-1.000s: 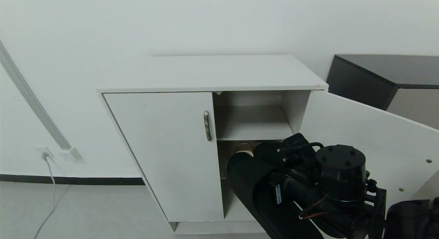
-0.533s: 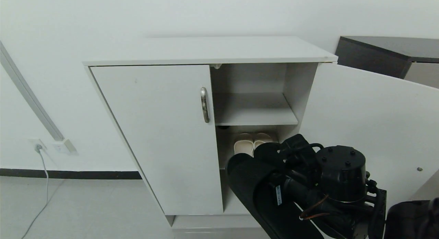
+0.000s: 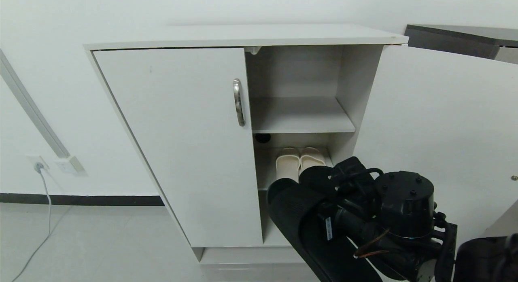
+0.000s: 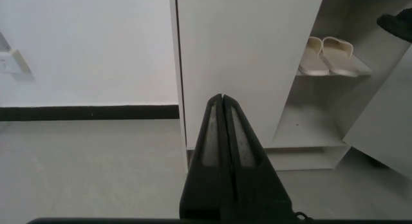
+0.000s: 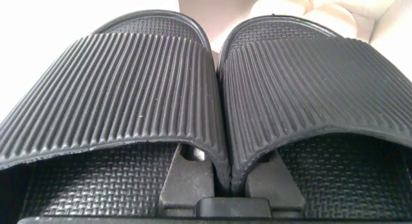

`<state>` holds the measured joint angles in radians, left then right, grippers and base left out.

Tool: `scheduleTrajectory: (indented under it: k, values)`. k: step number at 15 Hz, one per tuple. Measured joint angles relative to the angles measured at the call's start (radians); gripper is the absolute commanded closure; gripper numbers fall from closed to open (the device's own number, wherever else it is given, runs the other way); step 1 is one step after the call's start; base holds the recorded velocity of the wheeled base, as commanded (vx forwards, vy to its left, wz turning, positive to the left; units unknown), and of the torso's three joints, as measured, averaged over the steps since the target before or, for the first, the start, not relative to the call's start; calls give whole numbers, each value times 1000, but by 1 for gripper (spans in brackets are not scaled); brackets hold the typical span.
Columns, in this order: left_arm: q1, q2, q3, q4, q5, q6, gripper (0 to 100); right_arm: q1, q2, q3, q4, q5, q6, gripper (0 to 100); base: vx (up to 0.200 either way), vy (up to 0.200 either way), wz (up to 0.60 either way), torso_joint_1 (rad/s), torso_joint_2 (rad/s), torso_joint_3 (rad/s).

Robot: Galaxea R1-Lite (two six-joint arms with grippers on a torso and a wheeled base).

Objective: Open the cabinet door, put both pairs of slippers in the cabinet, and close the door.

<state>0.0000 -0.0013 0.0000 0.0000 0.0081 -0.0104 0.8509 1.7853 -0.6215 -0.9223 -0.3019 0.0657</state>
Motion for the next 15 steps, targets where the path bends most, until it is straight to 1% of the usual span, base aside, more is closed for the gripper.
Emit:
scheduleTrajectory:
  k: [3, 5, 6, 8, 9, 11, 12, 13, 15]
  values:
    - [0, 0, 0, 0, -1, 0, 100, 1, 17, 24, -67, 1, -9, 100, 0, 0, 0, 0, 0, 0]
    - [0, 0, 0, 0, 0, 0, 100, 1, 45, 35, -156, -2, -34, 100, 0, 0, 0, 0, 0, 0]
    - [0, 0, 0, 0, 0, -1, 100, 1, 63, 37, -189, -12, -41, 100, 0, 0, 0, 0, 0, 0]
    - [0, 0, 0, 0, 0, 0, 100, 4, 95, 11, -173, -76, -46, 100, 0, 0, 0, 0, 0, 0]
    - [0, 0, 0, 0, -1, 0, 100, 9, 109, -16, -139, -113, -42, 100, 0, 0, 0, 0, 0, 0]
    - [0, 0, 0, 0, 0, 0, 100, 22, 126, -111, -9, -172, -6, 100, 0, 0, 0, 0, 0, 0]
    - [0, 0, 0, 0, -1, 0, 100, 30, 129, -159, 82, -186, 19, 100, 0, 0, 0, 0, 0, 0]
    - [0, 0, 0, 0, -1, 0, 100, 37, 127, -214, 211, -210, 53, 100, 0, 0, 0, 0, 0, 0]
    - [0, 0, 0, 0, -1, 0, 100, 52, 117, -346, 432, -286, 137, 100, 0, 0, 0, 0, 0, 0]
